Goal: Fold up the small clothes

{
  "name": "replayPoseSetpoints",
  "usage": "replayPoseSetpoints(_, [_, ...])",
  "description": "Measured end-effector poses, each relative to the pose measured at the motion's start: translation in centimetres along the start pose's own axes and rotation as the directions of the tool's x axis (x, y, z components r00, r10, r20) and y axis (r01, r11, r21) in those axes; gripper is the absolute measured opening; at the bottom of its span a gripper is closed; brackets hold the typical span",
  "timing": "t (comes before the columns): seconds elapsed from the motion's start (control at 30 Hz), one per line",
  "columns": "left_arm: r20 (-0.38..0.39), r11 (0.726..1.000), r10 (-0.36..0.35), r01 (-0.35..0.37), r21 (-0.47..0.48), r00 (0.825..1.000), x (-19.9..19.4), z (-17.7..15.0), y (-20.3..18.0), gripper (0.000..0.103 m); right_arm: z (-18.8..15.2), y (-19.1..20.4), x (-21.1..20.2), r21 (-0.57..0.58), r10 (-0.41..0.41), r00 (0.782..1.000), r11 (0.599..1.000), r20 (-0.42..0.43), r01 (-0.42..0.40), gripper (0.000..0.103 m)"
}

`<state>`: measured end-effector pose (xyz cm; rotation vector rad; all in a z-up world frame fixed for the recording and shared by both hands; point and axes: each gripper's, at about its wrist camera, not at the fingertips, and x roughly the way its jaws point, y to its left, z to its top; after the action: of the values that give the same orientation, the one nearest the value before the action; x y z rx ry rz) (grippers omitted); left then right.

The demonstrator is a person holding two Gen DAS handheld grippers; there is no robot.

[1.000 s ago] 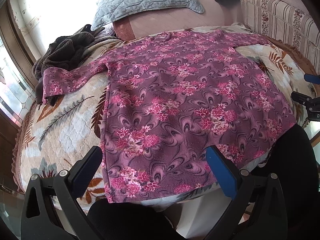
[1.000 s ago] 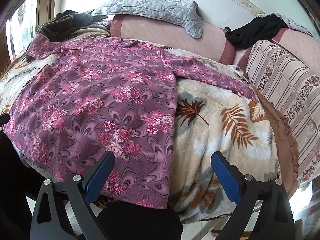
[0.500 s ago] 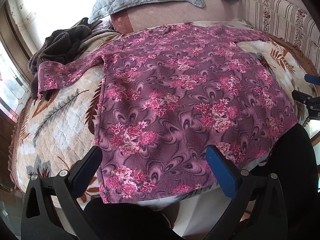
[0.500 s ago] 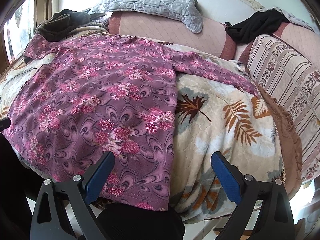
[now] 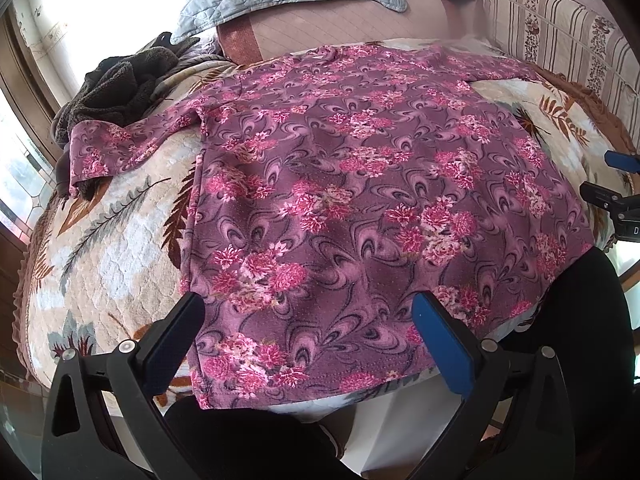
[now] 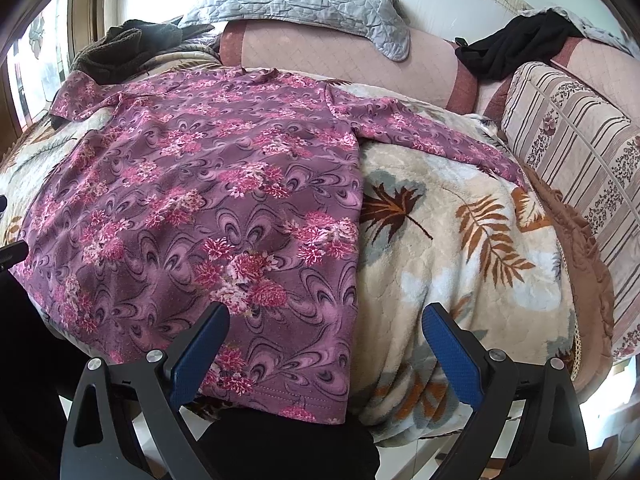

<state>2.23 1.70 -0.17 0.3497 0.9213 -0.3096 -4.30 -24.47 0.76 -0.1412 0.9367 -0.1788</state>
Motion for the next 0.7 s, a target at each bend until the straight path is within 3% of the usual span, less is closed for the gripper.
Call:
replayPoseSetpoints(0.2, [0.004, 1.000, 0.004, -0.004, -0.010, 1.000, 0.0, 0.1, 0.4, 0.103, 0.0, -0.5, 0.2, 0.029, 0.000, 1.000, 1.000, -0.004, 0.000, 0.097])
replayPoseSetpoints(0.37, [0.002, 0.996, 0.045, -0.045, -0.074, 0.999, 0.4, 0.5, 3.5, 0.103, -0.4, -2.9, 1.0, 0.113, -0.007, 0.999, 0.994, -0.034, 0.011, 0.097])
replayPoseSetpoints(0.47, [-0.041, 0.983, 0.078, -0.084, -0.161, 0.996, 1.7, 0.5, 6.6, 0.103, -1.0, -4.3, 2.1, 0.171, 0.009, 0.997, 0.985, -0.075, 0.003, 0.097])
replayPoseSetpoints(0.57, [-0.118, 0.965, 0.058, -0.086, -0.249, 0.991, 3.4, -0.1, 8.9, 0.103, -1.8, -5.1, 3.7, 0.228, 0.065, 0.990, 0.973, -0.128, -0.035, 0.096])
replayPoseSetpoints(0.63, [-0.165, 0.959, 0.010, -0.056, -0.279, 0.986, 4.5, -0.6, 9.3, 0.099, -2.3, -5.0, 4.8, 0.249, 0.116, 0.980, 0.966, -0.163, -0.073, 0.089])
replayPoseSetpoints(0.7, [-0.202, 0.958, -0.048, -0.012, -0.286, 0.978, 5.3, -1.2, 8.8, 0.082, -2.9, -4.2, 6.0, 0.258, 0.188, 0.961, 0.957, -0.203, -0.133, 0.072])
